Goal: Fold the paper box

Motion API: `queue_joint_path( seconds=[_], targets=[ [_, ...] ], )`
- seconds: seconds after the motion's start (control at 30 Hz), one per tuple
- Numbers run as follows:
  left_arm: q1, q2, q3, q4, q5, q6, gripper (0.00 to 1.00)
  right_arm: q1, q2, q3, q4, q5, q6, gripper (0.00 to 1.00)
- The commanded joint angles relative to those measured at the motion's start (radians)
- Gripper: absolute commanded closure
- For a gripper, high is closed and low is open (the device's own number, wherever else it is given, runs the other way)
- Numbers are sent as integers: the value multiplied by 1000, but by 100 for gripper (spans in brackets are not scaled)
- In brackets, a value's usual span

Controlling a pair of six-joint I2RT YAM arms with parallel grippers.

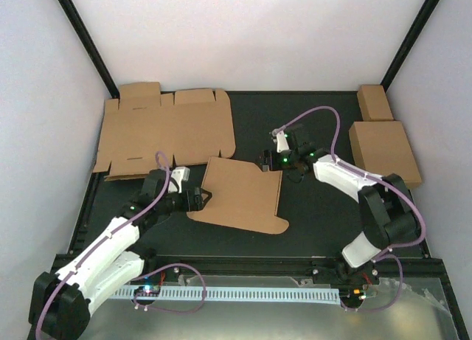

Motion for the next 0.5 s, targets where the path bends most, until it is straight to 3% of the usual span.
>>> queue_joint_path(
  seconds=[0.0, 0.2, 0.47],
  targets=[
    [5, -11, 6, -30, -2, -14, 1, -2, 46, 12, 32, -23, -22, 16],
    [5, 54, -3, 97, -39, 14, 1, -4, -15, -79, 80, 50, -16, 14],
    [12, 282, 56, 223, -14, 67, 1, -8, -77, -202, 130, 62, 22, 14]
  ],
)
